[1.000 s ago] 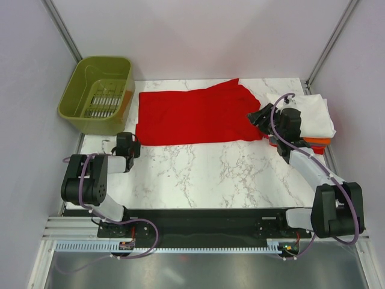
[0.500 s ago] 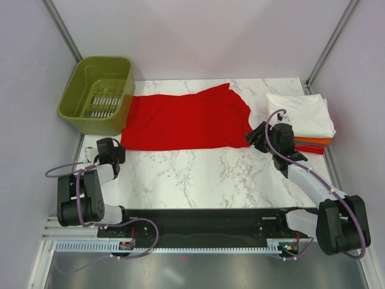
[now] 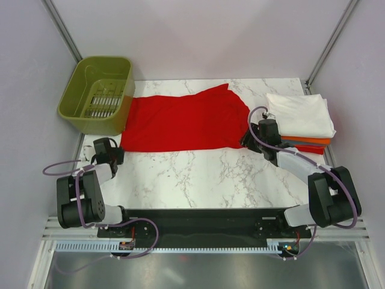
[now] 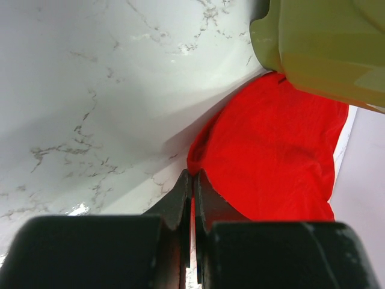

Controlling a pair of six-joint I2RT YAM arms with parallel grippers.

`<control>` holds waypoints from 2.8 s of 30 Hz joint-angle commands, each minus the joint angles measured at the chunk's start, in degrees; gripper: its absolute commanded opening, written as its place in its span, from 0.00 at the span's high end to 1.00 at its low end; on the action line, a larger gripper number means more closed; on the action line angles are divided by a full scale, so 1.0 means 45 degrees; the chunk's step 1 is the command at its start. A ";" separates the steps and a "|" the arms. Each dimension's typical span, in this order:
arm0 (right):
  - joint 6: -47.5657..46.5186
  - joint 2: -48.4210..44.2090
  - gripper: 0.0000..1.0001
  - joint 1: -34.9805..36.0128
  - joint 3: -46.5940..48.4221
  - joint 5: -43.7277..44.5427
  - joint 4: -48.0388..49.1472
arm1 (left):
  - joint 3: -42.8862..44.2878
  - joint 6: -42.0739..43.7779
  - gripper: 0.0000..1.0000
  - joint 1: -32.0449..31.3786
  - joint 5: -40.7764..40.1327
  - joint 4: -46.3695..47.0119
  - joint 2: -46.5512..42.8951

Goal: Fold and stack the t-shirts
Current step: Fold the tshirt

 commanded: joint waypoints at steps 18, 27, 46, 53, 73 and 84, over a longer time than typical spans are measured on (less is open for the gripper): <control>-0.1220 0.2341 0.62 -0.0005 0.1933 0.0939 -0.0433 | 0.0583 0.1119 0.98 0.0330 0.0237 -0.0109 0.0501; -0.1103 0.1679 1.00 -0.0628 0.1835 0.1564 -0.1528 | 0.0622 0.1314 0.98 0.0428 0.0276 -0.0245 0.0365; -0.1533 0.1070 0.78 -0.1723 0.1464 0.0509 -0.3113 | -0.0452 0.1647 0.98 0.0448 0.0529 -0.1222 -0.1433; -0.1610 0.0139 0.63 -0.1548 0.1016 0.0704 -0.2859 | -0.0491 0.1783 0.98 0.0448 0.0510 -0.1203 -0.1296; -0.1553 0.0581 0.80 0.0816 0.1562 0.1699 -0.2878 | -0.0413 0.1881 0.98 0.0448 0.0530 -0.1203 -0.1394; -0.1241 0.2635 0.95 0.0777 0.1602 0.4433 -0.2956 | -0.0432 0.1920 0.98 0.0467 0.0549 -0.1183 -0.1335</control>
